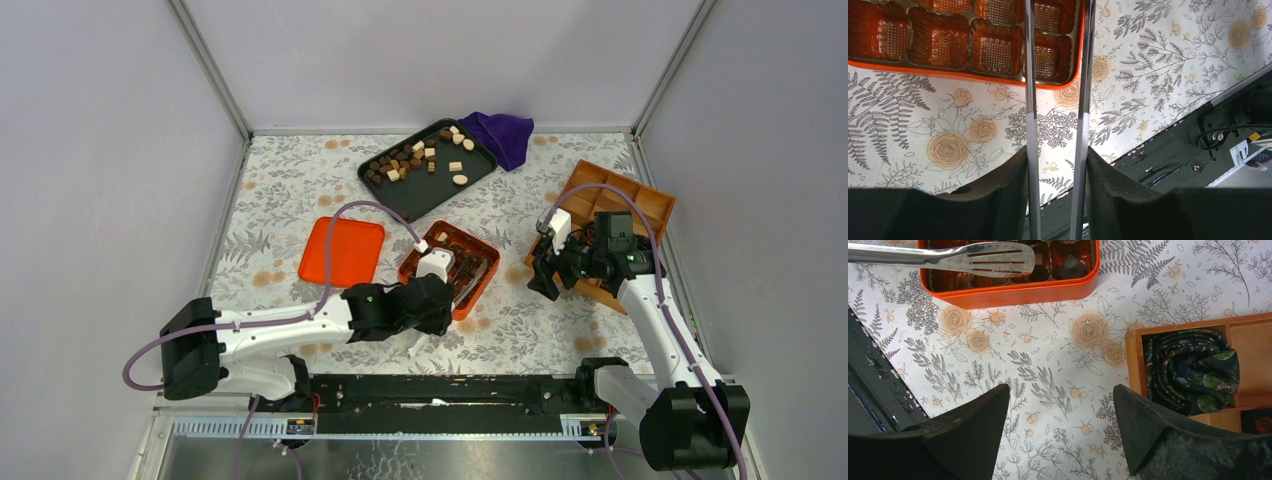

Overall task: Pack the chocolate
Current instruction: Place the fake chocolate in the packing box, then pick up the packing box from the center of the board.

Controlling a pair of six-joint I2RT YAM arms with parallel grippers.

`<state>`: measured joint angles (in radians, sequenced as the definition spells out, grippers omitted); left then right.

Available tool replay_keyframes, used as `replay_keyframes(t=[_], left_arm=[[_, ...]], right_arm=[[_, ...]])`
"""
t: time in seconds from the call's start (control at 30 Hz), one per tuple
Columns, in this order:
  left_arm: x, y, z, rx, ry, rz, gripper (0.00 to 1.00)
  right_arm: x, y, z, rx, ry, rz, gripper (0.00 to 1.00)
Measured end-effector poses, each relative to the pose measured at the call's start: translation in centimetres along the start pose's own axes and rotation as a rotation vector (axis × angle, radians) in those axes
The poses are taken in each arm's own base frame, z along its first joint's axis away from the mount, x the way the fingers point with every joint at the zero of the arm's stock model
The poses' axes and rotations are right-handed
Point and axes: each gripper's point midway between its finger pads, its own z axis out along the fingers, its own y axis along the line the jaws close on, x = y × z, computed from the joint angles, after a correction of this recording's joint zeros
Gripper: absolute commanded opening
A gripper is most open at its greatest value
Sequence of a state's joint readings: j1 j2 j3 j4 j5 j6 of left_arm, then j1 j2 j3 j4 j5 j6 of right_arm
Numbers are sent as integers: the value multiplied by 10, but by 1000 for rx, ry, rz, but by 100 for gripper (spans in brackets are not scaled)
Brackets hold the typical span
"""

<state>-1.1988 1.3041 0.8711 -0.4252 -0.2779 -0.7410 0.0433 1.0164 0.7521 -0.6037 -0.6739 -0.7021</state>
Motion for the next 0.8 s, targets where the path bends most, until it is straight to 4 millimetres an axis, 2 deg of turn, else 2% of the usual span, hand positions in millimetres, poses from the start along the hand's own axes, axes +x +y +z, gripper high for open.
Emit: replay_keyframes(t=[0.17,0.33,0.37,0.4,0.5,0.6,0.67,0.73,0.8], left_arm=[[-8,-3,-9,27,-31,-13,42],[-26,-7,-41,125,-138,-61,41],[-29,-7,-48,145,-161,-74,41],[-31,-6,-54,162,-181,-85,40],[-31,1,-66,188,-222,-119,40],[-31,10,-72,189,-254,-141,40],[-33,16,-77,187,-281,-153,40],[-37,20,-82,184,-312,-166,40],[-41,26,-86,174,-343,-172,40]], right_arm=[[0,1,0,-5,1,1,84],[-4,10,0,-52,-28,-15,87],[-7,12,0,-64,-42,-27,96],[-10,14,-1,-74,-57,-43,99],[-22,18,-4,-87,-115,-102,100],[-38,13,-3,-76,-180,-123,100],[-45,15,2,-133,-208,-126,92],[-51,17,10,-202,-216,-117,80],[-55,15,20,-262,-201,-94,74]])
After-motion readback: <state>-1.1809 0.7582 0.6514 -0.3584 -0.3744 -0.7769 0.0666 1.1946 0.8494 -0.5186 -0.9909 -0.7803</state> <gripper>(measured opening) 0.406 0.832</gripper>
